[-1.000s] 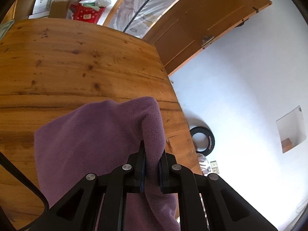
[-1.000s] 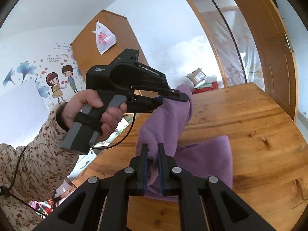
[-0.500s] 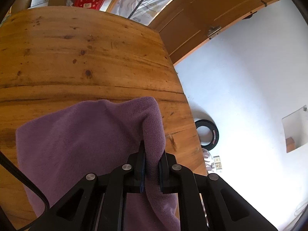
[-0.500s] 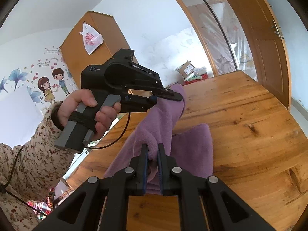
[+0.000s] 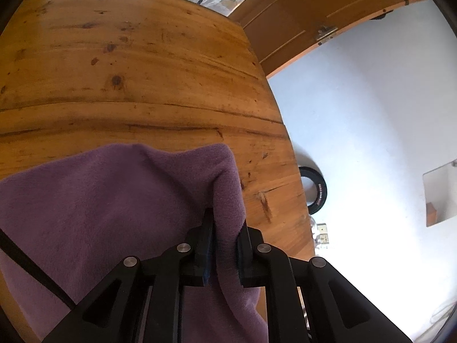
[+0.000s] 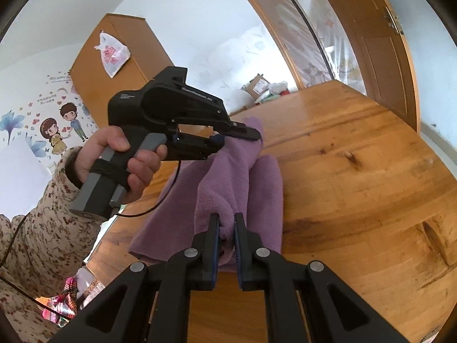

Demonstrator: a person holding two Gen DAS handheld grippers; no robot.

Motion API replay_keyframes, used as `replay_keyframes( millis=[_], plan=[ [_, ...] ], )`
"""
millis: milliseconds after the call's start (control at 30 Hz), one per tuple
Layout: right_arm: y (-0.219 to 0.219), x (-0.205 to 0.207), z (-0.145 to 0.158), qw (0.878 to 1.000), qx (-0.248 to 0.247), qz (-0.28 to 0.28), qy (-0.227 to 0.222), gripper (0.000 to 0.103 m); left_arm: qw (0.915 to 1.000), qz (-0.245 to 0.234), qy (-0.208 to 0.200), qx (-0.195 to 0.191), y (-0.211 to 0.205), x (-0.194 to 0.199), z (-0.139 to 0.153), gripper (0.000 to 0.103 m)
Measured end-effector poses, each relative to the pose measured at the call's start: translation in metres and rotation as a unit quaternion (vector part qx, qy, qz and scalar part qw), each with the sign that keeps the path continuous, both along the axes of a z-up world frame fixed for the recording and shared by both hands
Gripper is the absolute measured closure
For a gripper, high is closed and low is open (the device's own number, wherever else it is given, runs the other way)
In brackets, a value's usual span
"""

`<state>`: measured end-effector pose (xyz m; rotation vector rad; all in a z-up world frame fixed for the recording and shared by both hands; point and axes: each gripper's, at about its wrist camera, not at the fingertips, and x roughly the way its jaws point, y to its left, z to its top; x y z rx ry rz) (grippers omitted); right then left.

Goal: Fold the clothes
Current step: 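Fold the lifted edge over the garment and release with the left gripper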

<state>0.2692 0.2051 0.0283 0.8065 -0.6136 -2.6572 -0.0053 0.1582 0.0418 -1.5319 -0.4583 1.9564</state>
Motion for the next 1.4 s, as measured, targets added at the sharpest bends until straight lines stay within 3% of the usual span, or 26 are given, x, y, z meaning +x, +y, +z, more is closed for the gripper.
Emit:
replay_keyframes(
  millis=[167,300,400,800,967,1067,1100,1233,1400],
  plan=[
    [0.006,0.001,-0.006,1.0,-0.003,-0.008,-0.012,0.092,0.9999,-0.007,-0.006,0.007,0.001,-0.002,-0.001,0.084],
    [0.013,0.001,-0.011,0.999,-0.008,-0.014,-0.028,0.09,0.9993,-0.005,0.027,0.026,-0.006,0.007,0.011,0.073],
    [0.017,0.004,-0.012,0.999,-0.011,-0.017,-0.034,0.09,0.9982,-0.009,0.052,0.027,-0.011,0.015,0.022,0.073],
    [0.036,0.014,-0.005,0.996,-0.007,-0.079,-0.046,0.088,0.9973,0.052,0.04,0.031,-0.078,0.034,0.005,0.073],
    [0.021,0.001,0.016,0.998,0.025,-0.058,-0.017,0.086,0.9942,0.073,0.078,-0.003,-0.103,0.055,0.011,0.073],
    [0.005,-0.015,0.024,0.998,0.054,-0.04,-0.007,0.068,0.9914,0.076,0.103,-0.025,-0.111,0.068,0.015,0.073],
    [-0.001,-0.023,0.024,0.997,0.071,-0.03,-0.005,0.067,0.9909,0.075,0.107,-0.031,-0.113,0.071,0.015,0.073],
    [-0.014,-0.042,0.016,0.992,0.124,-0.017,-0.025,0.067,0.9903,0.068,0.114,-0.042,-0.124,0.083,0.009,0.073],
    [-0.008,-0.051,-0.009,0.989,0.122,-0.014,-0.076,0.067,0.9881,0.069,0.124,-0.059,-0.132,0.087,-0.003,0.073]
  ],
)
